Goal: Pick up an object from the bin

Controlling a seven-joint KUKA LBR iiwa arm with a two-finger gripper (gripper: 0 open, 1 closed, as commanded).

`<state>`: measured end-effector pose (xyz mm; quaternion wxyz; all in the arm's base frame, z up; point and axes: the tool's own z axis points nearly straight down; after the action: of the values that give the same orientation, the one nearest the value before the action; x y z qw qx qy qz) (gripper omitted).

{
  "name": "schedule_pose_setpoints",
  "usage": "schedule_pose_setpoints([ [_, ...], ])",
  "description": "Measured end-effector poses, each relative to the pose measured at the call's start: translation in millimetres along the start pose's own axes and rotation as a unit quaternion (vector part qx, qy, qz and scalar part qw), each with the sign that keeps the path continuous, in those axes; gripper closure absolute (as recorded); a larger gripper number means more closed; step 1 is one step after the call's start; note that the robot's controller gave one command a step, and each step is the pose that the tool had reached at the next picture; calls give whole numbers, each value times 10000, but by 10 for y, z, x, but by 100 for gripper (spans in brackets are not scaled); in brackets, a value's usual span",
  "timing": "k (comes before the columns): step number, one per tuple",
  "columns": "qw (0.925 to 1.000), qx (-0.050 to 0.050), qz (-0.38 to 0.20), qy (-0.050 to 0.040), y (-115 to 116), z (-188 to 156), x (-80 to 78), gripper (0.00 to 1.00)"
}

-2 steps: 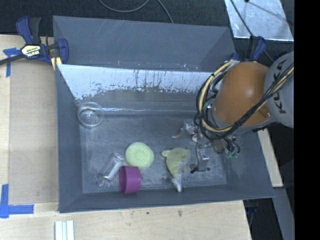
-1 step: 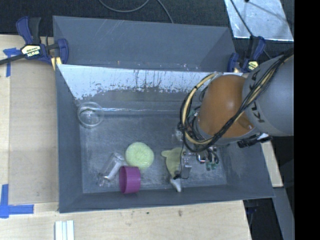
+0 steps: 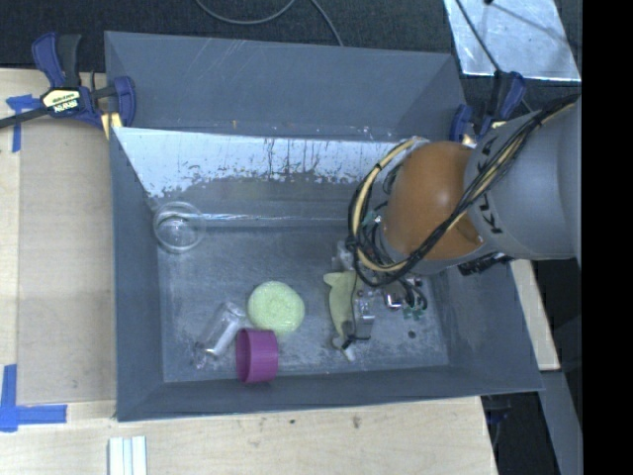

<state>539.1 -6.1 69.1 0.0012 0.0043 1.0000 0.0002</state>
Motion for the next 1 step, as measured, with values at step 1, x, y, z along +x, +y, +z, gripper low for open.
schedule_pose_setpoints([
  [1, 9954, -3, 959, -38, 10, -49, 262, 100],
])
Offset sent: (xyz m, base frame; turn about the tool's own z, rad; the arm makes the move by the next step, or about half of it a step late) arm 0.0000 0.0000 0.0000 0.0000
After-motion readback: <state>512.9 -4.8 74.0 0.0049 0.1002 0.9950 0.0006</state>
